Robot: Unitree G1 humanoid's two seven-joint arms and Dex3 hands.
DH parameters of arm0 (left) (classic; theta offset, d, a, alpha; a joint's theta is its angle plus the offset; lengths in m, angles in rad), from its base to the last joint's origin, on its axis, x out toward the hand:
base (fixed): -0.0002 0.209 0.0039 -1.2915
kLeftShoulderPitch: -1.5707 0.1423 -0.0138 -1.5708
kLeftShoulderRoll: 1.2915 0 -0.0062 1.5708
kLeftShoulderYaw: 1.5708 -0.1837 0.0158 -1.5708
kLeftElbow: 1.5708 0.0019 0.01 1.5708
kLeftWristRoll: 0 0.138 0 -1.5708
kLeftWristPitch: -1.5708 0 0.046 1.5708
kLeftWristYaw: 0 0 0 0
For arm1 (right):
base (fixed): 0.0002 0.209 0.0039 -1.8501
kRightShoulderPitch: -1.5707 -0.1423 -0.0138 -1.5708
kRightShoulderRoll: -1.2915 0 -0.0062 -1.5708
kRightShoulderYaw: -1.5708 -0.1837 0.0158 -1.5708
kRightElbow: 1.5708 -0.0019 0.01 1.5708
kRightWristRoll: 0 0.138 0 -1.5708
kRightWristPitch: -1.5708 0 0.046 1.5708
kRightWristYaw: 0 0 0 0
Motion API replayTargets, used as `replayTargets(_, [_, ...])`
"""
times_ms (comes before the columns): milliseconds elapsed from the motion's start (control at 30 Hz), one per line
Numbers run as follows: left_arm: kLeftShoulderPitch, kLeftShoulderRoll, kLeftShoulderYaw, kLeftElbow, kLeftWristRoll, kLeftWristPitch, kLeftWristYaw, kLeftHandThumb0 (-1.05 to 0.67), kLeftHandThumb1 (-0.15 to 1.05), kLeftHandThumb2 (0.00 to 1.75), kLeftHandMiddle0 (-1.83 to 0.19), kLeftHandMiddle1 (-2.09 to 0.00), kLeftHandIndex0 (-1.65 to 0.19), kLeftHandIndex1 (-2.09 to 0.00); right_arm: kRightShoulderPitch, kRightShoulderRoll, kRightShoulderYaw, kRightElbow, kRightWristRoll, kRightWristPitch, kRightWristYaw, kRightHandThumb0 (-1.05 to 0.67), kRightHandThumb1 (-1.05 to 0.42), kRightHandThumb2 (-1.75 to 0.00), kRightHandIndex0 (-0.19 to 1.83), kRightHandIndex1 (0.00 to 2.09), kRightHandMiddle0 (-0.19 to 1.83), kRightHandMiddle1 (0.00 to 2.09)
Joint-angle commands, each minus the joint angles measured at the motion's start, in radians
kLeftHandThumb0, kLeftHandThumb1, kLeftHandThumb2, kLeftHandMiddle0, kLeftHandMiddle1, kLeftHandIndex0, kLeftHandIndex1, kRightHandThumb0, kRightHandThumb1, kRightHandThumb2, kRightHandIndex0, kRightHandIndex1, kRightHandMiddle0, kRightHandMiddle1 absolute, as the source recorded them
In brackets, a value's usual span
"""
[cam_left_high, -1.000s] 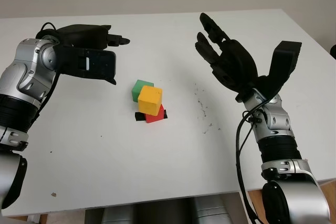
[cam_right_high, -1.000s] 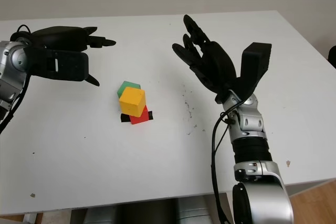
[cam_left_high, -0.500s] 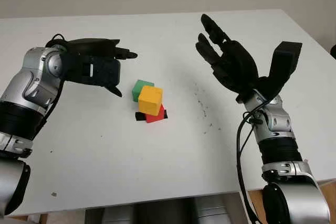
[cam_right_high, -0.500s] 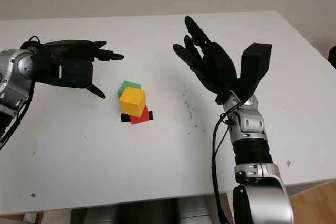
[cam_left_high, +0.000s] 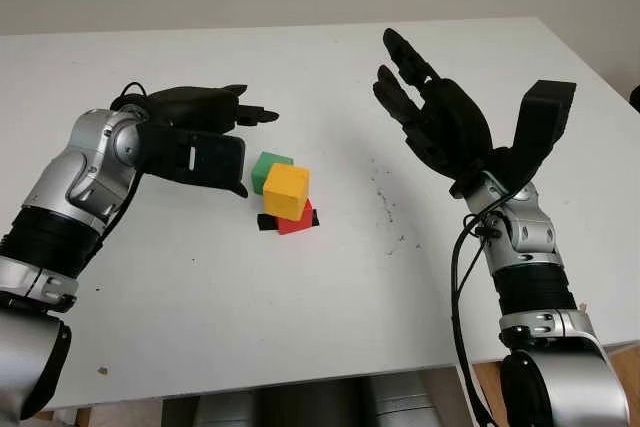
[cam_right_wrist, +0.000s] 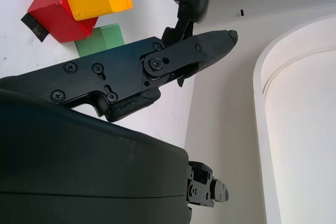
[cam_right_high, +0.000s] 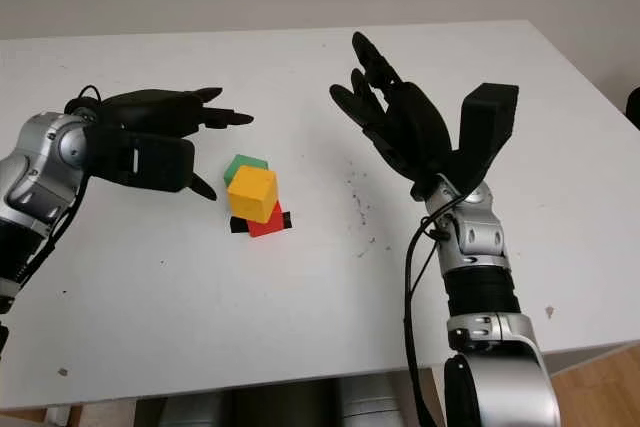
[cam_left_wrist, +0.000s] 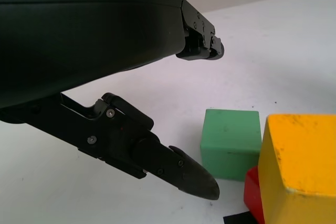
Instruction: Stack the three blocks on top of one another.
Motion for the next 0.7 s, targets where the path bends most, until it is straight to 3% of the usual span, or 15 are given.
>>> replayTargets(0, [0.010, -0.002, -0.015, -0.009, 0.021, -0.013, 0.020, -0.61, 0.83, 0.06, 0.11, -0.06, -0.25, -0.07, 0.005, -0.005, -0.001, -0.017, 0.003, -0.008, 0.002, -0.72, -0.99, -0.05, -0.19, 0.00, -0.08, 0.06])
replayTargets(267, [0.017, -0.021, -0.037, 0.037, 0.097, -0.068, 0.157, -0.60, 0.85, 0.06, 0.04, -0.08, -0.31, -0.08, 0.011, -0.004, -0.001, -0.034, 0.006, 0.004, 0.000, -0.73, -0.98, -0.05, -0.19, 0.00, -0.07, 0.06])
replayTargets(667, [0.014, -0.042, -0.049, 0.079, 0.121, -0.083, 0.187, -0.59, 0.86, 0.06, -0.04, -0.07, -0.35, -0.07, 0.010, -0.003, 0.002, -0.035, 0.003, 0.004, -0.002, -0.73, -0.99, -0.05, -0.19, 0.00, -0.08, 0.06])
